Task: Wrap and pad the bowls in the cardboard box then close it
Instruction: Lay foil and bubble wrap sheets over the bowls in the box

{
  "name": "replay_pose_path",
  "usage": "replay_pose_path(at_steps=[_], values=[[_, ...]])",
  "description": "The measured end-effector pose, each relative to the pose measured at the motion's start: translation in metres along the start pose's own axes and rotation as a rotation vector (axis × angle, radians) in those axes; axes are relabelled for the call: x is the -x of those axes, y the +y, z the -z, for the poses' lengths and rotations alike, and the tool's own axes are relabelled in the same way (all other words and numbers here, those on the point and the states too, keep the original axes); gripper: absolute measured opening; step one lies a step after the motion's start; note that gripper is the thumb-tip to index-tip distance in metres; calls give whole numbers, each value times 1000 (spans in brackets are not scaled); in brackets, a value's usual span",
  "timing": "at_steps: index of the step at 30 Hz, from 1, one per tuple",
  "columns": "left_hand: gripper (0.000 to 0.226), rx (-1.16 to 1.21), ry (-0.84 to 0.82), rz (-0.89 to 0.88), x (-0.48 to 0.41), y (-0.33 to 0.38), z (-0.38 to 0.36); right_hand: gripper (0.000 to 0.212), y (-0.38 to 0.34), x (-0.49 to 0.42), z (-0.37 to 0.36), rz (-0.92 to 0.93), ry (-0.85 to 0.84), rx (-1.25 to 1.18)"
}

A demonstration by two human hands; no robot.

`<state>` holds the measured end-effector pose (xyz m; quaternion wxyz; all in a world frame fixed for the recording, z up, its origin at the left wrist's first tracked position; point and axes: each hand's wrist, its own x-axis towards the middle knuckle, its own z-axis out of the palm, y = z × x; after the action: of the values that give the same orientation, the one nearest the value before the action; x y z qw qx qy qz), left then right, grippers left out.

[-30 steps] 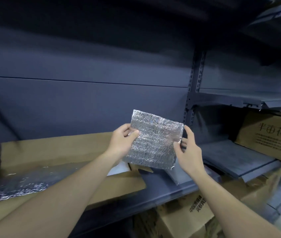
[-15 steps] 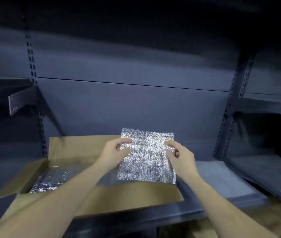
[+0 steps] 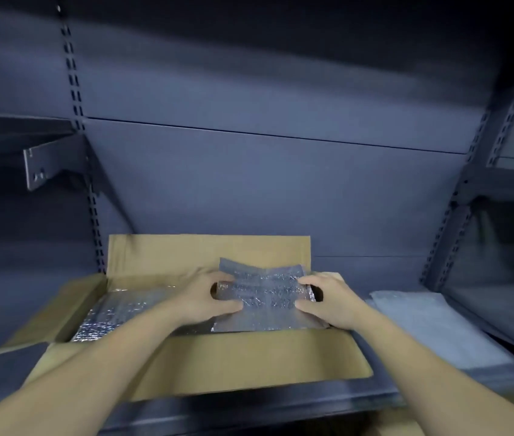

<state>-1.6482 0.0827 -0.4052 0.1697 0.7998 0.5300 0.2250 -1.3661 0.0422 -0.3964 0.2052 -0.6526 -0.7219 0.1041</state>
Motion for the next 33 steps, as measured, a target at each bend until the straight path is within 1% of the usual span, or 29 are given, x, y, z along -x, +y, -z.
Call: replay_pose_path(at_steps=[2,4,6,7,9,11,12,13,15,17,19,21,23,26,29,33], values=[[94,-127,-25,-16,1,-1,-4,57,1,-4,-2,-11,-26,44],[101,-260,-58,-44,2,-2,-8,59,3,-6,-3,-19,-61,100],[107,-344,-94,-50,4,0,-10,60,4,-6,-5,-32,-91,106],[110,-362,-98,-50,4,0,-9,60,5,-7,-5,-32,-86,88],[110,-336,-58,-63,5,1,-6,59,6,-8,-5,10,-14,38],[108,-270,-25,-120,2,0,1,59,4,-11,2,106,45,26],[108,-259,-46,-160,0,0,5,63,1,-12,7,154,33,30],[109,-278,-96,-198,-2,-1,8,68,-3,-14,11,191,-13,39],[111,-387,-210,-261,-7,1,11,83,-12,-18,17,236,-165,89],[103,-512,-287,-292,-12,6,7,98,-19,-25,15,251,-315,194],[97,-553,-339,-314,-17,13,1,102,-20,-31,9,267,-400,290],[99,-556,-379,-321,-21,19,-3,99,-18,-35,2,257,-473,309],[102,-575,-407,-332,-25,22,-7,97,-14,-36,-4,236,-518,306],[101,-589,-438,-340,-30,21,-14,98,-11,-37,-8,193,-534,337],[103,-594,-479,-310,-33,19,-20,96,-8,-40,-12,170,-550,390],[104,-567,-531,-269,-37,19,-23,96,-9,-43,-14,125,-588,394]])
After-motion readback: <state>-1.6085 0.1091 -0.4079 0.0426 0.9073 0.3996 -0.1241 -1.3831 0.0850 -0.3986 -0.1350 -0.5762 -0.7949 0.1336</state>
